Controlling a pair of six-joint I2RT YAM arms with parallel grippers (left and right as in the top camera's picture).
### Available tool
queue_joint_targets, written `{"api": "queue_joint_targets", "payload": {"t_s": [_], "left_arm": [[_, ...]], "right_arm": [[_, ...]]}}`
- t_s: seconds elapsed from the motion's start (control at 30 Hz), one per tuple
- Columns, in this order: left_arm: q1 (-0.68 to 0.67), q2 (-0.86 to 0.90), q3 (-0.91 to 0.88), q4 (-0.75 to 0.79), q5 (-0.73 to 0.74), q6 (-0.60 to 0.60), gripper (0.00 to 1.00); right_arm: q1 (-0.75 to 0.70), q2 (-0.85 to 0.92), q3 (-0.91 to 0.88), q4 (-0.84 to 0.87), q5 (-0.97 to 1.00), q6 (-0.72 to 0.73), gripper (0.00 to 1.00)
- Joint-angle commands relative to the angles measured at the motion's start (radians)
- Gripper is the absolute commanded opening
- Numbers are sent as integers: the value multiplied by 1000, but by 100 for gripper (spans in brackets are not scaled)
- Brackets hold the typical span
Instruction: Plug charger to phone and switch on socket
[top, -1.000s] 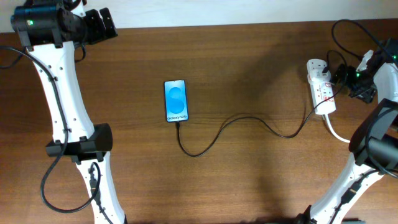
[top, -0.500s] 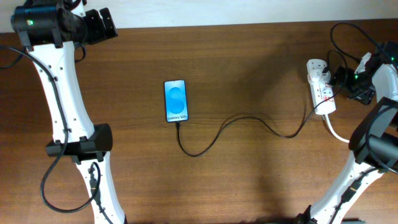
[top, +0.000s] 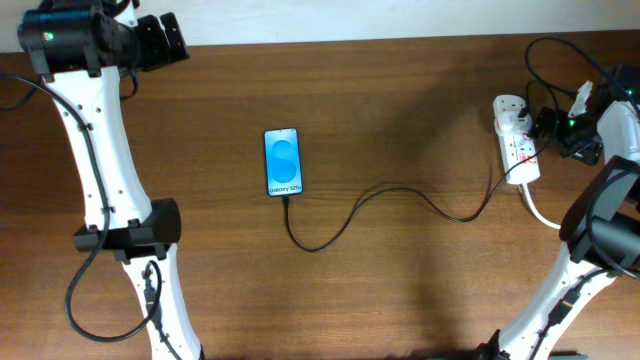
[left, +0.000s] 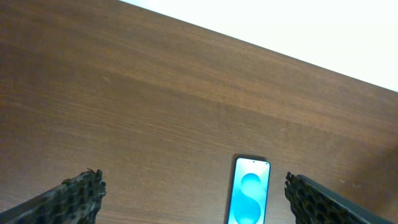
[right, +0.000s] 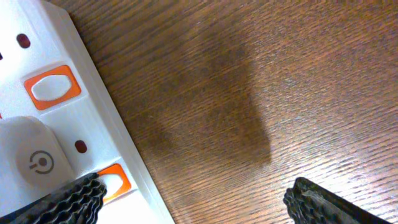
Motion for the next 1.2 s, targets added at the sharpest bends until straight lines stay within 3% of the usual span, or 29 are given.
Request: {"api": "queue_joint_targets", "payload": {"t_s": [0.0, 0.67, 0.83, 1.17], "left_arm": [[2, -6, -2, 2, -8, -5, 99], [2, -6, -2, 2, -8, -5, 99], [2, -6, -2, 1, -8, -5, 99], [2, -6, -2, 1, -8, -5, 99]], "right_arm": [[57, 56, -7, -17, -74, -22, 99], [59, 56, -7, -64, -201, -30, 99], [48, 54, 2, -50, -61, 45, 98], [-36, -5, 131, -121, -67, 57, 99]]}}
